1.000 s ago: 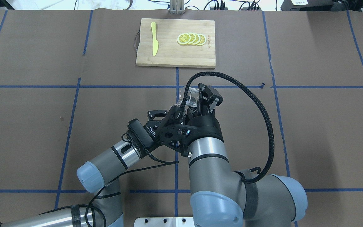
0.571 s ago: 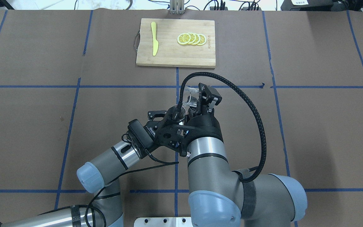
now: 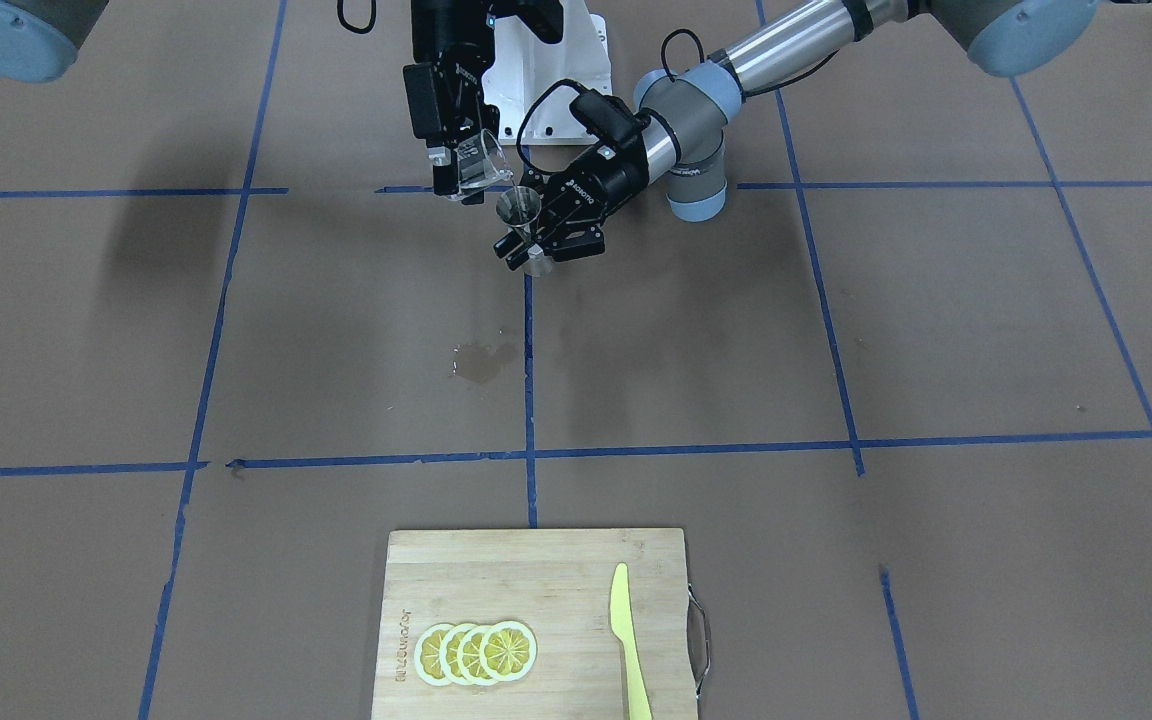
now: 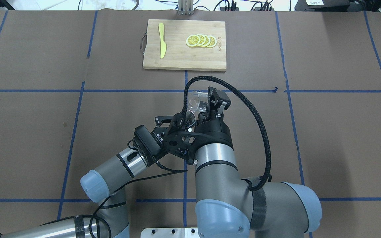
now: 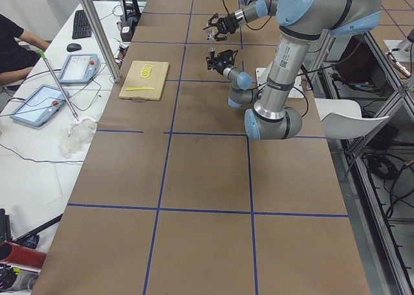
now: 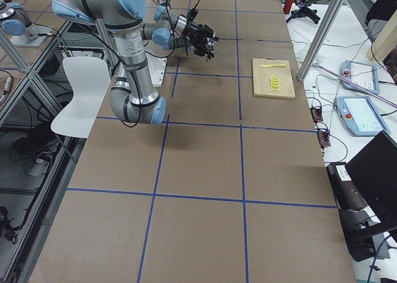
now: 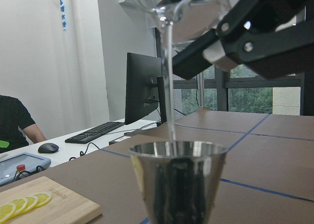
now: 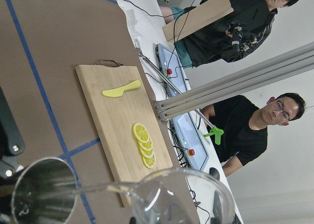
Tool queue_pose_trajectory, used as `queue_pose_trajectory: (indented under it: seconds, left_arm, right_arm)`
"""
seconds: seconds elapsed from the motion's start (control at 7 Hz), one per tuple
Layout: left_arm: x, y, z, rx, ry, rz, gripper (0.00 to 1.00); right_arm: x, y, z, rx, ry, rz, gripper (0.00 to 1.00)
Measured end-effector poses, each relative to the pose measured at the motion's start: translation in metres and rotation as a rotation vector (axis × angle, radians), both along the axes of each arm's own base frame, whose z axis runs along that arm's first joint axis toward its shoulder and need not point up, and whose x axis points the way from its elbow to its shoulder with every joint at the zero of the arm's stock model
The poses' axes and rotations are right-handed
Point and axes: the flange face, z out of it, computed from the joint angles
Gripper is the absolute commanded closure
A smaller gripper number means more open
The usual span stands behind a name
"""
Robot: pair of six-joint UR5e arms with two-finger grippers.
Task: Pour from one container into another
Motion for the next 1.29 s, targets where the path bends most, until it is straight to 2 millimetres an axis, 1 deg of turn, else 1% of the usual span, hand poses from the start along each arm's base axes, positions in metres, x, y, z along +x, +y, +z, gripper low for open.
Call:
queue_pose_trajectory:
  seconds: [0.86,1.29]
  left_arm:
    - [0.0002,-0.0001,-0.0006,0.000,0.000,0.000,1.00]
    - [-0.0007,-0.0005,-0.0005,-0.004,0.001,-0.007,1.00]
  right_arm:
    - [-0.0006,-0.0001,0.0007,0.006,0.039,-0.009,1.00]
    - [-0.0007,-0.0001,0.0013,-0.003,0.002,0.004,1.00]
